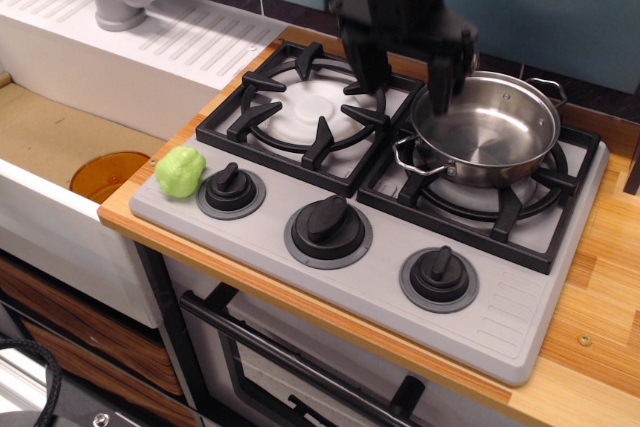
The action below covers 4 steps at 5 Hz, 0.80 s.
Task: Put pot or pan on stove and put cauliflower in pot or pan
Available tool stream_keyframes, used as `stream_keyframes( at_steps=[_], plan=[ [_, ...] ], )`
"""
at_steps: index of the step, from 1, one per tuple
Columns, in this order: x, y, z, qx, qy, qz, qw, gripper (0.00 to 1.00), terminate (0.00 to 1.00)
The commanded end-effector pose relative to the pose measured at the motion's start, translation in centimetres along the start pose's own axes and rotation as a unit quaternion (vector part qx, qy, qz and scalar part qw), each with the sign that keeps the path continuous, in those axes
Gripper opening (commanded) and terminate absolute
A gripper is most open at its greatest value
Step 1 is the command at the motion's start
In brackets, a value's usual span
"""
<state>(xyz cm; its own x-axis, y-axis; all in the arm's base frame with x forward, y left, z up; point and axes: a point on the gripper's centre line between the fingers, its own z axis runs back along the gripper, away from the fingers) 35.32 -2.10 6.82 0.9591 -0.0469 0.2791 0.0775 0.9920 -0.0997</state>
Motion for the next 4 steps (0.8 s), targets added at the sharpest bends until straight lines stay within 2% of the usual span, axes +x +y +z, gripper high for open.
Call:
stream_keyframes(
  at_steps=[1,3,4],
  plan=[
    [1.1,0.6,-0.2,-0.001,-0.042,-0.006,0.9991,1.0,0.0],
    [0.3,0.1,-2.2,-0.013,-0.063,-0.002,0.9979,1.0,0.0],
    [0.1,-0.3,-2.4,-0.014,-0.061,0.005,0.998,0.0,0.0]
  ],
)
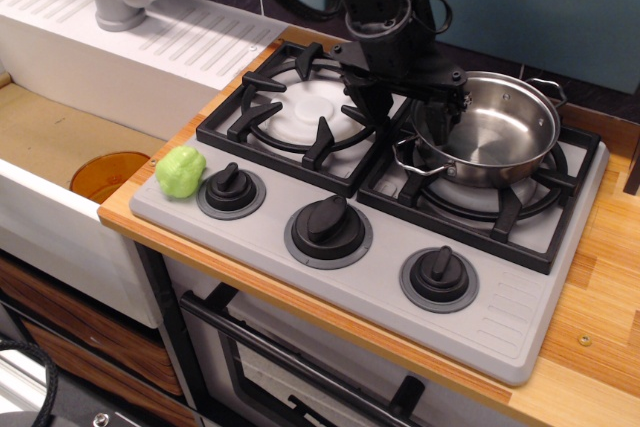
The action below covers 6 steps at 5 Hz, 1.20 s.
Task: Put pot or pan on stove and put cauliflower in pot or pan
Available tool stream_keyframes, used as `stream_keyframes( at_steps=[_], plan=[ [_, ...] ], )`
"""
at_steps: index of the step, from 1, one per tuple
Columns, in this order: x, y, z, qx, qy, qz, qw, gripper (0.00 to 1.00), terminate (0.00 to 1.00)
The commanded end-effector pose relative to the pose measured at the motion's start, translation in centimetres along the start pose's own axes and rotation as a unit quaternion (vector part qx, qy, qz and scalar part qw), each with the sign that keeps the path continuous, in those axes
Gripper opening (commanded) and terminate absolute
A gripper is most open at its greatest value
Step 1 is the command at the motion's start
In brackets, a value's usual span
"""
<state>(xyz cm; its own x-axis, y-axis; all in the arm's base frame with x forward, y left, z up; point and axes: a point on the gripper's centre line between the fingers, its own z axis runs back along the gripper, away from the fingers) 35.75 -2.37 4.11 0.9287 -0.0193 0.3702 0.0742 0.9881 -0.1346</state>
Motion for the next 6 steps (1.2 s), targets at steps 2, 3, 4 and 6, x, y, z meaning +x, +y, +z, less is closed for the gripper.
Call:
stream_keyframes(
  at_steps=[2,3,4,6],
  plan=[
    [0.4,-0.5,0.8,0.005,-0.012,-0.01,0.9999,0.0,0.0],
    [0.8,-1.0,1.5,0.018,-0.006,-0.005,0.9998,0.0,0.0],
    [2.1,-1.8,3.8,0.028,0.011,0.006,0.9995,0.0,0.0],
    [3.9,-0.5,8.1,0.05,0.047,-0.018,0.9975,0.0,0.0]
  ],
)
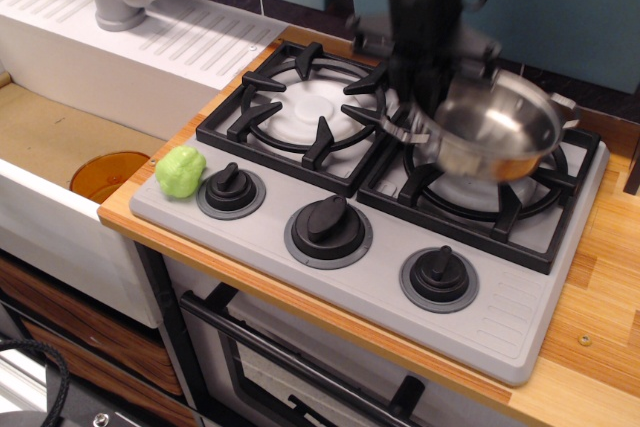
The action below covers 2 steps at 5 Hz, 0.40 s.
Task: Put pot or pan on stove and put cauliflower in pot or pan
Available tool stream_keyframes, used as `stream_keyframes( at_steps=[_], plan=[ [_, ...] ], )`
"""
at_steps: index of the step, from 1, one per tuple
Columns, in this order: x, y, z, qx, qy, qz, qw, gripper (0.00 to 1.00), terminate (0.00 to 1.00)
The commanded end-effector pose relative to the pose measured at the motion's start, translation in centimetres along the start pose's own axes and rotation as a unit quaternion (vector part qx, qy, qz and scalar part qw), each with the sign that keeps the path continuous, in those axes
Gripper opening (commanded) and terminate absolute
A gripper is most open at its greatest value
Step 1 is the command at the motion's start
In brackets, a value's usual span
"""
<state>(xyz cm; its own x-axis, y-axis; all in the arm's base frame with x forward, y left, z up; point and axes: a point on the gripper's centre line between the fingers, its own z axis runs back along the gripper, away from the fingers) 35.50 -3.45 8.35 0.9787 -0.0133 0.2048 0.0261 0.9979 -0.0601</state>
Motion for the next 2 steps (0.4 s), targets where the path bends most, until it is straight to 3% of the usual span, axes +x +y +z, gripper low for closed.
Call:
stream_keyframes(
  at_steps=[1,2],
  plan=[
    [2.2,4.3,5.1,-0.005,-0.032,-0.052,0.9981,0.0,0.0],
    [2.4,7.0,5.6,-0.001,-0.029,-0.07,0.9971,0.0,0.0]
  ],
)
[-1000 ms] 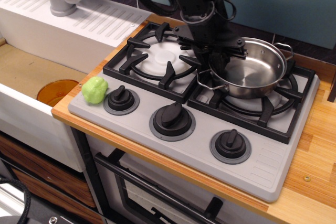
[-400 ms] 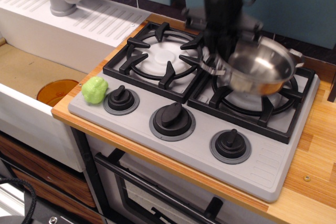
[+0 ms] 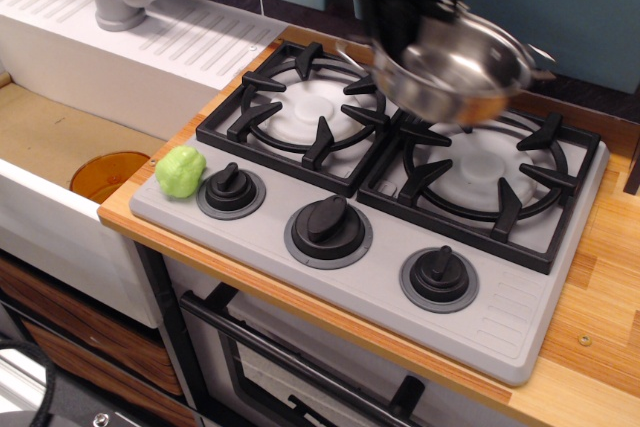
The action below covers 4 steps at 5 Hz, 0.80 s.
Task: Put pot or pan on stove and put cauliflower in pot or pan
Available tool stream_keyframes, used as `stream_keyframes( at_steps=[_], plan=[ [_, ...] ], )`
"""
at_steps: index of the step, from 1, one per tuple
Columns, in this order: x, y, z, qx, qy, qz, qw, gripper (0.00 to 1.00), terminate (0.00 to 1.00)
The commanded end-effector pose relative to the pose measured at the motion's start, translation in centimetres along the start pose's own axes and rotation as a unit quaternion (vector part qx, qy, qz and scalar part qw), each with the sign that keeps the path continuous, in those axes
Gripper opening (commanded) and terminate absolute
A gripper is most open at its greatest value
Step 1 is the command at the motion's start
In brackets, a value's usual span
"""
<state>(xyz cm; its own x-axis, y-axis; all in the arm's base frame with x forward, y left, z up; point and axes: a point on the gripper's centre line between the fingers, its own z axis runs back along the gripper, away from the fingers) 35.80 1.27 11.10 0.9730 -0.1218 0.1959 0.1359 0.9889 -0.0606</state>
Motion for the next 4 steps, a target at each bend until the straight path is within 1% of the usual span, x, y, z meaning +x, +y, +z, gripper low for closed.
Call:
stream_keyframes(
  at_steps=[1,2,3,4],
  plan=[
    [0.9,4.6,3.0,0.01,-0.034,-0.025,0.9991,0.0,0.0],
    [0.4,6.5,2.6,0.006,-0.041,-0.029,0.9987,0.0,0.0],
    [0.1,8.1,1.5,-0.005,-0.049,-0.032,0.9983,0.0,0.0],
    [0.0,8.9,-0.1,-0.012,-0.063,-0.032,0.9974,0.0,0.0]
  ],
)
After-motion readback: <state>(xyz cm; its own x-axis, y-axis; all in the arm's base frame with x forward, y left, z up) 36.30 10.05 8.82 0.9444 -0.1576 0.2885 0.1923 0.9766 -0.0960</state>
